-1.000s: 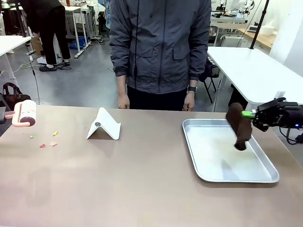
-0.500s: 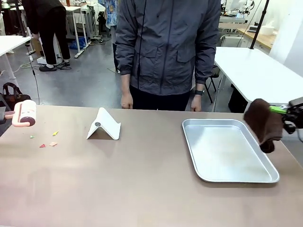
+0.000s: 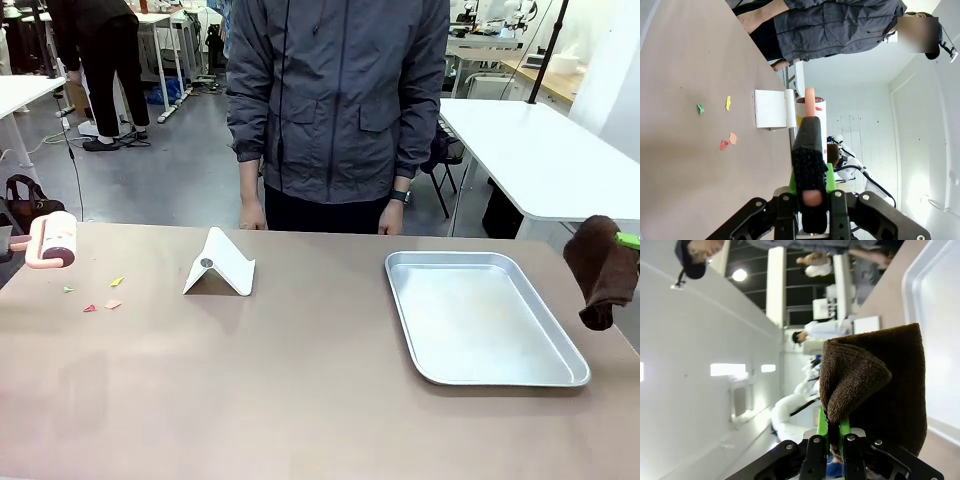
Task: Clean the surface of the table.
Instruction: If a person points to the right, clean the right side of the table with your right hand, and if they point to the left, clean the left side with your left hand, then clean the area not pointed to by the person.
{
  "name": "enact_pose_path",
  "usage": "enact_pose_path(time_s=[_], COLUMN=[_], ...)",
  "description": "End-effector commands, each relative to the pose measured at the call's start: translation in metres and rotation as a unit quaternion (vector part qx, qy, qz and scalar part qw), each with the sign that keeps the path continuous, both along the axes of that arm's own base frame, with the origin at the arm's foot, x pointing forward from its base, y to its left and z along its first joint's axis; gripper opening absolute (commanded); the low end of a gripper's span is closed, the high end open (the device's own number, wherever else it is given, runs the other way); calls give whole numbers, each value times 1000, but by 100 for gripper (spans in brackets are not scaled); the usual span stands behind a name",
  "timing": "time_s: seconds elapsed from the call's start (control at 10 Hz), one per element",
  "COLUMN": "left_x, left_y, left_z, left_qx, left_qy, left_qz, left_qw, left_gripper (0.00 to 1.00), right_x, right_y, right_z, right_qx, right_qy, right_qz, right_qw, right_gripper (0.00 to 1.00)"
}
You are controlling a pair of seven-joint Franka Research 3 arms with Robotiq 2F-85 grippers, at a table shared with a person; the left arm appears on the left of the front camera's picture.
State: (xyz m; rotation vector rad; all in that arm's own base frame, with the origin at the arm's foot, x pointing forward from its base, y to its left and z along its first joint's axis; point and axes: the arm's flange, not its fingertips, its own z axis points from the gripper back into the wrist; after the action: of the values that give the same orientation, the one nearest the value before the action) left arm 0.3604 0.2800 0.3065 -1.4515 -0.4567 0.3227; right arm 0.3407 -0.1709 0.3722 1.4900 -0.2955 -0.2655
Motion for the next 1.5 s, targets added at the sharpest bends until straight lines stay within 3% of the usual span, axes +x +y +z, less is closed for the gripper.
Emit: enact_pose_path(time_s=[0.0,1.4], left_x=[-3,-3], left_y=[-3,-3], left_z=[4,4], left_qx=[1,1], left_qy=[-1,-1], left_qz=[-2,-2], left_qw=[1000,1000], left_gripper=[0,0], right_x=[0,0], right_y=[4,4], right_z=[8,8], right_qx=[29,29], right_qy=[4,4], right_qz=[12,12], right_qw=[999,999], right_gripper=[10,10])
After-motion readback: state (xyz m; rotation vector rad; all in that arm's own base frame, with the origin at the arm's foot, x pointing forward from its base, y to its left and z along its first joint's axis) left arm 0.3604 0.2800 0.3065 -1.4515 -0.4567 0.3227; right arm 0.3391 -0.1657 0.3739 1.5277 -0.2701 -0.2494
